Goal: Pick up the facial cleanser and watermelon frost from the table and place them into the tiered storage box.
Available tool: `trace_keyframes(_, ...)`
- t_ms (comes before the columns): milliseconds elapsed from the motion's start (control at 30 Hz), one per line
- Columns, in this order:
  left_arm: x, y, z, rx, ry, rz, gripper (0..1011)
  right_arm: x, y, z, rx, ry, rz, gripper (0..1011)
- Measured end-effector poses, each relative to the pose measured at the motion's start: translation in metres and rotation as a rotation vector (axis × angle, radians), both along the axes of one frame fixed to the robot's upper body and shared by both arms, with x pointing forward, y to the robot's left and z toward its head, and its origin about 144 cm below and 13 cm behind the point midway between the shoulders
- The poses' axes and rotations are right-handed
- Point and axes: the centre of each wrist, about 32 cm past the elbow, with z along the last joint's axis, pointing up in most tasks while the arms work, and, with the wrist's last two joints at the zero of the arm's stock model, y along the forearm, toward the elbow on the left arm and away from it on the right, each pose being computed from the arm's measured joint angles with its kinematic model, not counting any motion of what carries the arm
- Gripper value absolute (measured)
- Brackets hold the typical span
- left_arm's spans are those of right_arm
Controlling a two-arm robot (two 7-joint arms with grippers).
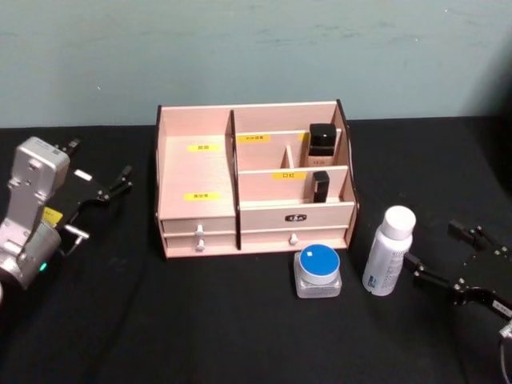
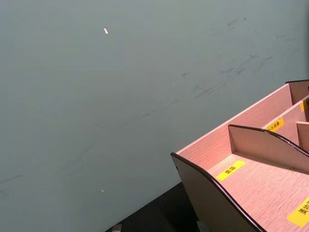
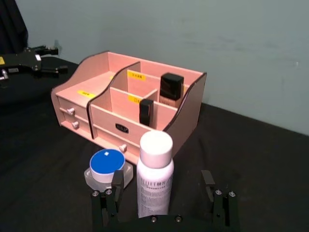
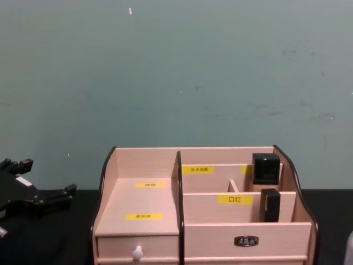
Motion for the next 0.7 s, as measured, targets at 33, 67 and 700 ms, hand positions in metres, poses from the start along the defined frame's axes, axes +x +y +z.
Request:
trace_keyframes(33,0.000,0.000,0.000,0.000,0.000,0.000,1001,0.001,0.000,-0.001,0.000,0.003,-0.001,1002)
trace_keyframes(67,0.000,0.000,0.000,0.000,0.000,0.000,1001,0.002,0.000,-0.005,0.000,0.011,-0.001,1002)
trace_keyframes(700,0.000,0.000,0.000,0.000,0.000,0.000,1001,0.033,0.008,-0.030,0.001,0.057,0.016,1002)
